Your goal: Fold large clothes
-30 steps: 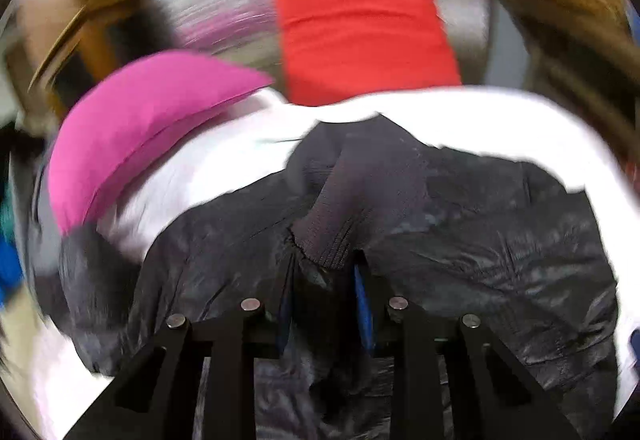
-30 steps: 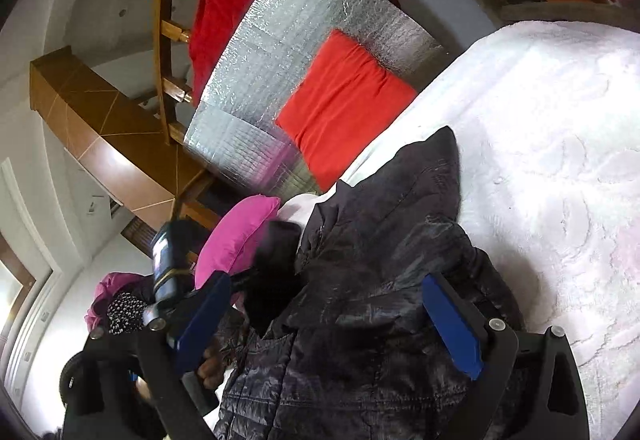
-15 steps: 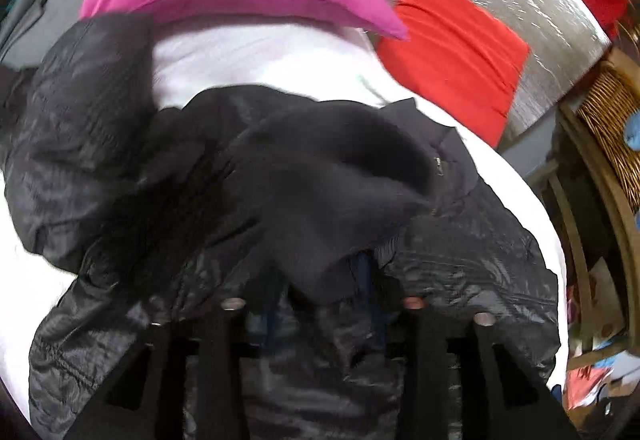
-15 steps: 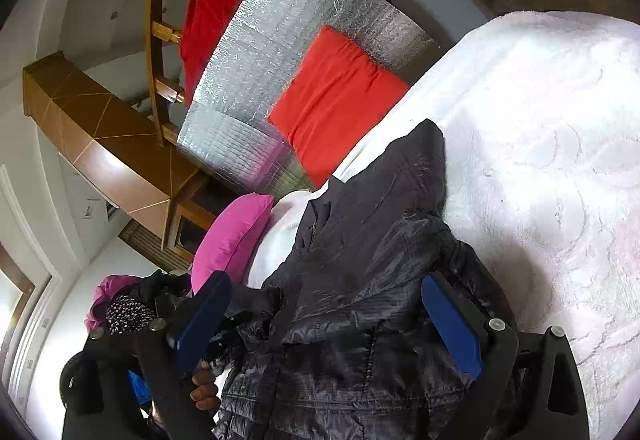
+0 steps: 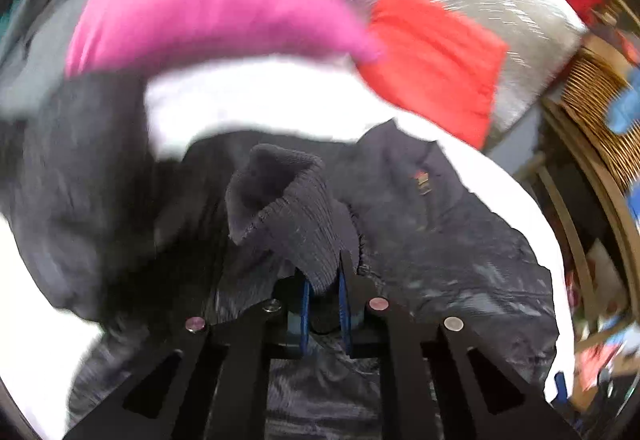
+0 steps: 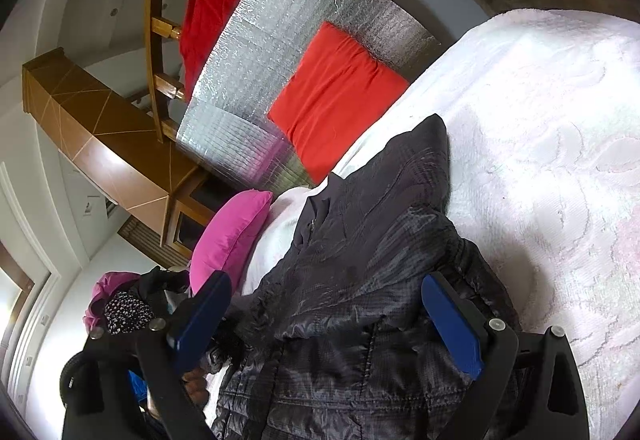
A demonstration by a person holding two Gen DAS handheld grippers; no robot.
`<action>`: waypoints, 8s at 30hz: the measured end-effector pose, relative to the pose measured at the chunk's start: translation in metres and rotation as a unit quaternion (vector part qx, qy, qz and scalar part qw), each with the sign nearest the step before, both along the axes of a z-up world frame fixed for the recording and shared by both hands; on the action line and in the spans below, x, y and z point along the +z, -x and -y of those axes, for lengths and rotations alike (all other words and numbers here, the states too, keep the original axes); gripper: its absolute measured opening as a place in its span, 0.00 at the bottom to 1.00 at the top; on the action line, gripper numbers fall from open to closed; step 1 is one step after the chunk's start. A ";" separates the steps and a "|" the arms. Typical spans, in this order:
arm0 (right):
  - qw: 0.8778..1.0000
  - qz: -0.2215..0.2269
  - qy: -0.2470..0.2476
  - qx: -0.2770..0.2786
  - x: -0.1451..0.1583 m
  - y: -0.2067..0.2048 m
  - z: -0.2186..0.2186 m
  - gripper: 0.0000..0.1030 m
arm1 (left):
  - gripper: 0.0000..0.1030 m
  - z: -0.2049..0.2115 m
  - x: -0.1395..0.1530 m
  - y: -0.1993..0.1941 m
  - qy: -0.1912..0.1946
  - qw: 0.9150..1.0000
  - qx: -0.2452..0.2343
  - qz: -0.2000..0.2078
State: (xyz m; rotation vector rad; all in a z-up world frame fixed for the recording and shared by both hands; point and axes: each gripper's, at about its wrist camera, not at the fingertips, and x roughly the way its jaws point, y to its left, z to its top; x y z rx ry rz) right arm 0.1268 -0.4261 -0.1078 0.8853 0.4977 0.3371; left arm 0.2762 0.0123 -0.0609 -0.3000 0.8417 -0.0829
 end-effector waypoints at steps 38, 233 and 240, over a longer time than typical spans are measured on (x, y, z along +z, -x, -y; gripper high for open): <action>0.954 -0.193 0.225 0.040 -0.014 -0.096 0.002 0.61 | 0.26 -0.044 -0.064 -0.004 -0.015 0.997 -0.050 -0.051; 0.968 -0.154 0.200 0.000 0.012 -0.067 -0.055 0.72 | 0.72 -0.070 -0.053 -0.014 -0.117 0.990 0.031 -0.070; 0.973 -0.075 0.215 -0.037 0.068 -0.046 -0.054 0.77 | 0.72 -0.086 -0.012 0.001 -0.083 0.995 0.051 -0.007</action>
